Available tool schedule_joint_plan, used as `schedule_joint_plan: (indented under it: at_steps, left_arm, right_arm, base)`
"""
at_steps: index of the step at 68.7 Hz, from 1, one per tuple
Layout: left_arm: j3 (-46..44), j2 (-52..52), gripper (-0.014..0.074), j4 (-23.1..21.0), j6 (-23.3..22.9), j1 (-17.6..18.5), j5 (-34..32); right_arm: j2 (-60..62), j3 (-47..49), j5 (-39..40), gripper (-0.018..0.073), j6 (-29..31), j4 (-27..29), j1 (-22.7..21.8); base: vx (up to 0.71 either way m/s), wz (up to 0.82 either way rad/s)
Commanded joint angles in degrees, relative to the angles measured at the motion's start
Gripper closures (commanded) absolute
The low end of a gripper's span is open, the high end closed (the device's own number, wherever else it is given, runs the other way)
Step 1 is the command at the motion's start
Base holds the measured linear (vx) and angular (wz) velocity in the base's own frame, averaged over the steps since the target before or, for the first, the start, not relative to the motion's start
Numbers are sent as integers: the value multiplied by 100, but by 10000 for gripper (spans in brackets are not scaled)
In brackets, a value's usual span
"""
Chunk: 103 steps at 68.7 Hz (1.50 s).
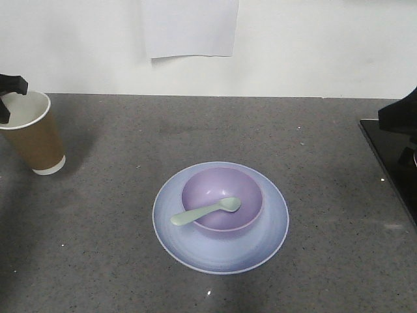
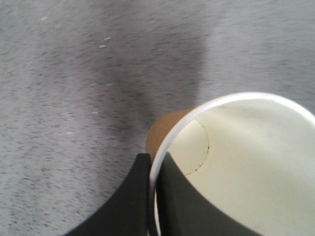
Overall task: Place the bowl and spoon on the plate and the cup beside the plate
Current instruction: 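Slide the cup with the left gripper toward the plate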
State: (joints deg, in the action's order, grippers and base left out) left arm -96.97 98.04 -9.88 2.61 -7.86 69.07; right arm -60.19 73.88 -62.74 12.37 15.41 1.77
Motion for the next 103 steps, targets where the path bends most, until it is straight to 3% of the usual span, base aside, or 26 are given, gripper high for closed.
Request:
schedule_joint_plan:
  at_steps: [1, 20, 41, 72, 103]
  left_arm:
    - [-127, -474, 604, -409, 111, 14, -87]
    - [140, -907, 604, -837, 300, 343, -10]
    - [1292, -1247, 604, -1382, 632, 906, -595]
    - [1699, -1209, 604, -1326, 703, 1489, -928]
    - [1699, -1199, 604, -1174, 686, 1556, -949]
  right_arm:
    - [76, 140, 344, -20, 28, 70, -36]
    - [76, 140, 344, -20, 23, 70, -36]
    - [76, 140, 344, -20, 23, 70, -36]
    - [76, 140, 344, -20, 23, 70, -36]
    - [76, 140, 344, -20, 23, 117, -36]
  base:
    - [0, 0]
    - [0, 0]
    - [0, 0]
    - [0, 0]
    - [0, 0]
